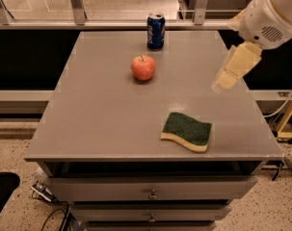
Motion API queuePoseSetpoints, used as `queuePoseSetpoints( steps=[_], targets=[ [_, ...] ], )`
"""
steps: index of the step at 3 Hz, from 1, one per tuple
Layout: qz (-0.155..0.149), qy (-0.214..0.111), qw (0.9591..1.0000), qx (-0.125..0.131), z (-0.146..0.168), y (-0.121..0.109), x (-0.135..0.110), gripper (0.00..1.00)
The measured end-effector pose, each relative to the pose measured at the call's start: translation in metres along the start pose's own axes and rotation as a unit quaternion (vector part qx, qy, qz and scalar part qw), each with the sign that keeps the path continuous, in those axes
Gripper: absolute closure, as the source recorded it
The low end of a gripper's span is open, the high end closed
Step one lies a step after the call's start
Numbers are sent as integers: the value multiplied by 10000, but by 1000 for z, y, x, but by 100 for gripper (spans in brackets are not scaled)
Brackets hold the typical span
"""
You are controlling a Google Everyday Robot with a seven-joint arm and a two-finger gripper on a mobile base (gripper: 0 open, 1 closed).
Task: Pick apple
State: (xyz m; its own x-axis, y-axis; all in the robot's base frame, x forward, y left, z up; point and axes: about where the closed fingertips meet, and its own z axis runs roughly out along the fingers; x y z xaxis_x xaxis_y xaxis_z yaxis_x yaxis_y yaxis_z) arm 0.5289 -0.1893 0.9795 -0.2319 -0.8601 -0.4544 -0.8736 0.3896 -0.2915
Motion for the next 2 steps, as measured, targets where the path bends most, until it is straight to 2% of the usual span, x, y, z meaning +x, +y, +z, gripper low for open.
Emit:
queuePoseSetpoints(
  steps=[1,2],
  targets=[
    [260,-1032,9941,188,27,-33,-41,0],
    [321,-1944,9799,310,53,-45,-78,0]
  ],
)
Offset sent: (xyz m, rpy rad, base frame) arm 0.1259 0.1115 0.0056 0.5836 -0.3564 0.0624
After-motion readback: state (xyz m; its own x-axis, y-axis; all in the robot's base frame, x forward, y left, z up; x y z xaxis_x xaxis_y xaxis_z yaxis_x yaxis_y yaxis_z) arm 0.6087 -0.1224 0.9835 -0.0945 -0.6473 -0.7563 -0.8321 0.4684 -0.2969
